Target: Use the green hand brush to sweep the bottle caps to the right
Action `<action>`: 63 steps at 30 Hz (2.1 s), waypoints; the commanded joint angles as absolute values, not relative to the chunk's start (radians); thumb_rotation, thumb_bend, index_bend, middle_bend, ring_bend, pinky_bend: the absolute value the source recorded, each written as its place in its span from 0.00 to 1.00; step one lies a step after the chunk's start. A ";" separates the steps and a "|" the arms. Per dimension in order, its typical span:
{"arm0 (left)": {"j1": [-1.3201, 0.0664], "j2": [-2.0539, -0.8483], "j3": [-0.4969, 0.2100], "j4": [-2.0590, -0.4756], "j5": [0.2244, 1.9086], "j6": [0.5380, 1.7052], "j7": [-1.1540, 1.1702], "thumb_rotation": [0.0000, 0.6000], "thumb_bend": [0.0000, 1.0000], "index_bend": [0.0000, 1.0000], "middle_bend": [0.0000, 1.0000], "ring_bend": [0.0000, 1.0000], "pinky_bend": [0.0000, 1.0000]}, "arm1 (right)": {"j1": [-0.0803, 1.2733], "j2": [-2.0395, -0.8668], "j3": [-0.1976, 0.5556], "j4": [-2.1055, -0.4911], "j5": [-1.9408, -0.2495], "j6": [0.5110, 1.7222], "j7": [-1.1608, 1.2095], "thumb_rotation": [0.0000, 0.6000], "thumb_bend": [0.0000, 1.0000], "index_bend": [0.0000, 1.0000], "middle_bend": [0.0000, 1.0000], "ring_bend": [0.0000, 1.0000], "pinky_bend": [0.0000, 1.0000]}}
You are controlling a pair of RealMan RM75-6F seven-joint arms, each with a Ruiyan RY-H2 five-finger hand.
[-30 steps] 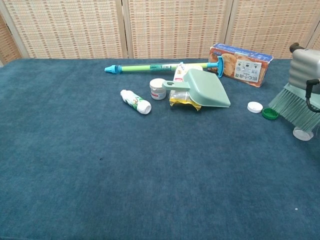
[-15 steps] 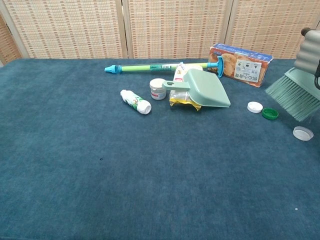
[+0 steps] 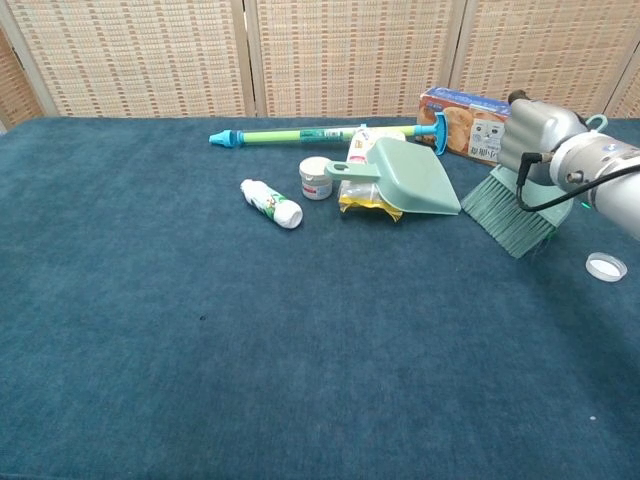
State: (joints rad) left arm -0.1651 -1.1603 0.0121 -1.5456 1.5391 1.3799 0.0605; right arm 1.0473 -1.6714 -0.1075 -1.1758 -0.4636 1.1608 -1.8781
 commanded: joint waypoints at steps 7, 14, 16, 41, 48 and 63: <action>-0.169 -1.158 0.010 -1.543 1.533 1.371 0.055 1.00 0.42 0.00 0.00 0.00 0.10 | 1.020 -1.688 -0.126 -1.095 -0.441 1.146 -1.935 1.00 0.37 0.90 0.84 0.57 0.12; -0.173 -1.164 0.012 -1.543 1.529 1.362 0.066 1.00 0.42 0.00 0.00 0.00 0.10 | 0.976 -1.648 -0.154 -1.072 -0.439 1.138 -1.946 1.00 0.37 0.90 0.84 0.57 0.12; -0.173 -1.165 0.012 -1.544 1.529 1.362 0.069 1.00 0.42 0.00 0.00 0.00 0.10 | 0.964 -1.630 -0.165 -1.068 -0.445 1.140 -1.949 1.00 0.37 0.90 0.84 0.57 0.12; -0.161 -1.158 0.025 -1.563 1.563 1.397 0.072 1.00 0.42 0.00 0.00 0.00 0.10 | 0.888 -1.290 -0.269 -1.545 -0.947 1.130 -1.581 1.00 0.37 0.90 0.84 0.57 0.12; -0.155 -1.154 0.030 -1.572 1.573 1.407 0.079 1.00 0.42 0.00 0.00 0.00 0.10 | 0.864 -1.306 -0.301 -1.495 -0.990 1.101 -1.600 1.00 0.37 0.90 0.84 0.57 0.12; -0.167 -1.172 0.022 -1.563 1.553 1.378 0.103 1.00 0.42 0.00 0.00 0.00 0.10 | 0.812 -1.354 -0.311 -1.299 -1.009 1.062 -1.661 1.00 0.37 0.91 0.84 0.57 0.12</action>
State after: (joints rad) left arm -0.1669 -1.1712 0.0228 -1.5628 1.5531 1.3783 0.1019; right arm 0.8187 -1.3478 -0.3158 -1.3129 -1.0108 1.0644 -1.6533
